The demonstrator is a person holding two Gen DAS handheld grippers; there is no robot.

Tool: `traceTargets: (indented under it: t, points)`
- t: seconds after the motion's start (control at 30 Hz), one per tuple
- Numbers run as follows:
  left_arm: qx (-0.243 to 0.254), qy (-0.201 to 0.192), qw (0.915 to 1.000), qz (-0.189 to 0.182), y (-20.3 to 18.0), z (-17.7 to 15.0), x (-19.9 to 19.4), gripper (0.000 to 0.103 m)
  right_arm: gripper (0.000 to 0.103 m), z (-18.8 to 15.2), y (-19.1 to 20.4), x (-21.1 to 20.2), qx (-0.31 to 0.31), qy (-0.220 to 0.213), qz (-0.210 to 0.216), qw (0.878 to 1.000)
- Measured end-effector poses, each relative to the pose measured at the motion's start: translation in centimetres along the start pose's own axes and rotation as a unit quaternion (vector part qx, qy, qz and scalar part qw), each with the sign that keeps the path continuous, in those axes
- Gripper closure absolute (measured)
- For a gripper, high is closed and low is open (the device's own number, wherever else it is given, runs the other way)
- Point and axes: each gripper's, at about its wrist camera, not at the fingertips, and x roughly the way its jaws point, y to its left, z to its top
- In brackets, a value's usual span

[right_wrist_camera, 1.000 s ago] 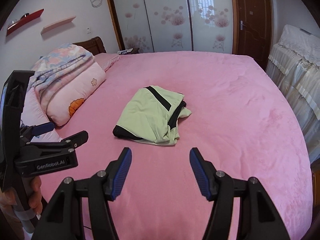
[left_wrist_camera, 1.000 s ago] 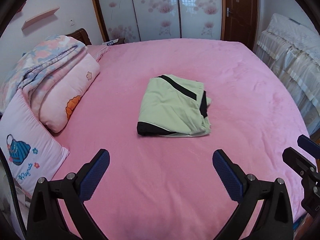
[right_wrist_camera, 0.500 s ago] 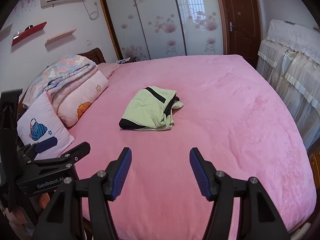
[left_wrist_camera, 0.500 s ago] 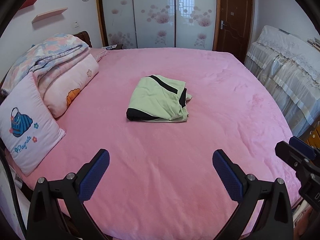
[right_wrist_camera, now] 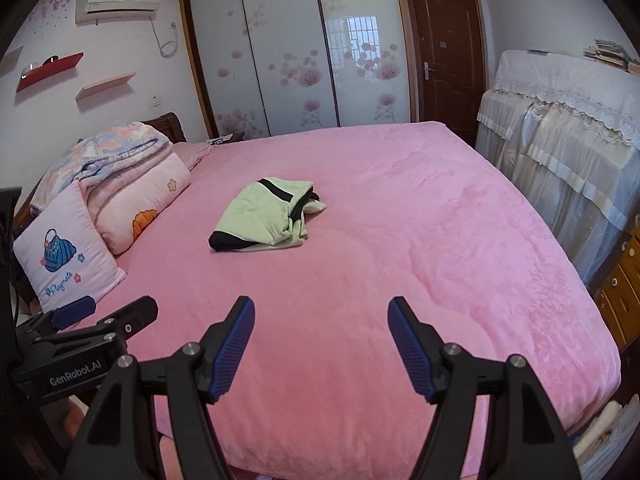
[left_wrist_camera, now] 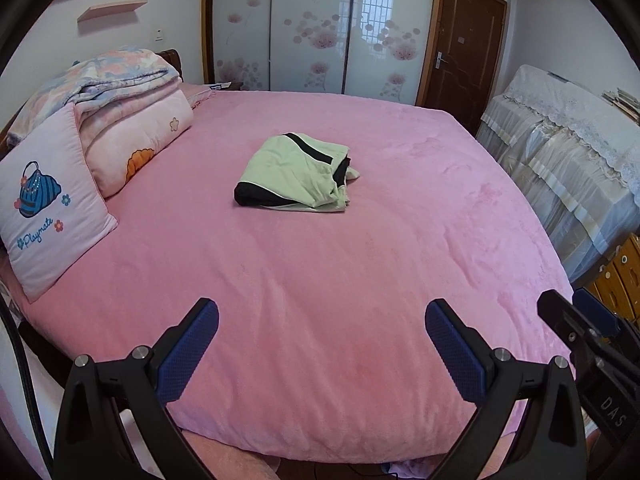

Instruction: Fold large clothes

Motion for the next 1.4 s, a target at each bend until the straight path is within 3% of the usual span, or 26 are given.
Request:
traceTargets:
  t: [0.07,0.23,1.4]
  points:
    - [0.004,-0.003,1.0000,0.003,-0.4,-0.6,-0.3,0.000,0.033,-0.6,-0.3,-0.4,0.005,-0.006,0.008,1.000]
    - [0.020,-0.019,0.9994,0.020,-1.1,-1.5,-1.3,0.000,0.021,-1.5,-0.3,-1.4,-0.011,-0.028,-0.003,1.000]
    - [0.028,-0.001,0.9994,0.019,-1.5,-1.6,-0.6,0.001,0.021,-1.6,-1.0,0.3,-0.023,-0.014,-0.014,1.000]
